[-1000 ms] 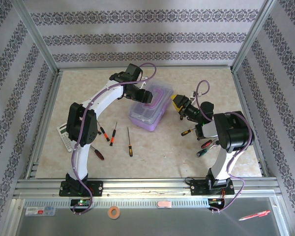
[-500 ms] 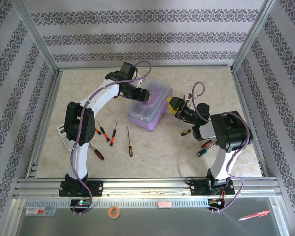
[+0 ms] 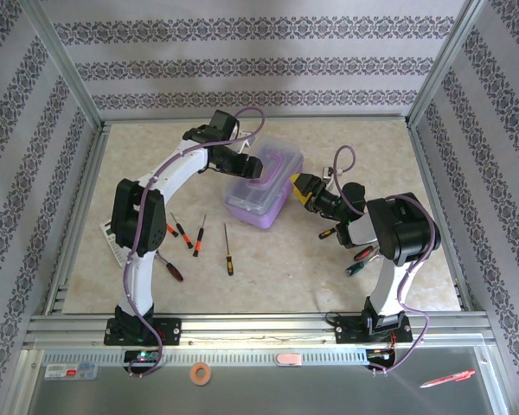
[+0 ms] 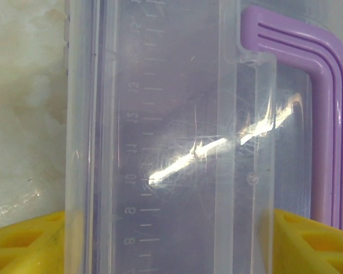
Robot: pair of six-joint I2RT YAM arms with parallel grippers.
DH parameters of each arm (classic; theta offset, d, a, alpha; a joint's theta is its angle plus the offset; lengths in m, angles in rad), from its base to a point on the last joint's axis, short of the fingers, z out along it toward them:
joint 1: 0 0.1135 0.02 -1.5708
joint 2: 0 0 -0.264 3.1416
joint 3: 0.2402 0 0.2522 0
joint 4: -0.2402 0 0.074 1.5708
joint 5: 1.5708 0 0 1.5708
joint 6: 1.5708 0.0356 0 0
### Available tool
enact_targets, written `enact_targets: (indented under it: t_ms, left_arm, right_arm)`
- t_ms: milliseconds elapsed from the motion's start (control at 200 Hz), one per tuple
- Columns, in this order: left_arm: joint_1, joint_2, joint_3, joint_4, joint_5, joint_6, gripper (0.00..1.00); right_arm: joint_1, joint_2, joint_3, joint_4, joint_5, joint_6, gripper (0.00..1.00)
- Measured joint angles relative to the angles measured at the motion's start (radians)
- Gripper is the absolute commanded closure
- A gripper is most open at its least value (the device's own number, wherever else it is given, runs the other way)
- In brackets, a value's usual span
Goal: Pack the tool kit
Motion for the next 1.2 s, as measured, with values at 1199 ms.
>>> enact_targets:
  t_ms: [1199]
  left_arm:
    - [0.004,-0.02,-0.043,0.048,0.006,-0.023,0.38]
  right_arm:
    - [-0.013,0.005,0.0,0.0,0.019,0.021,0.18]
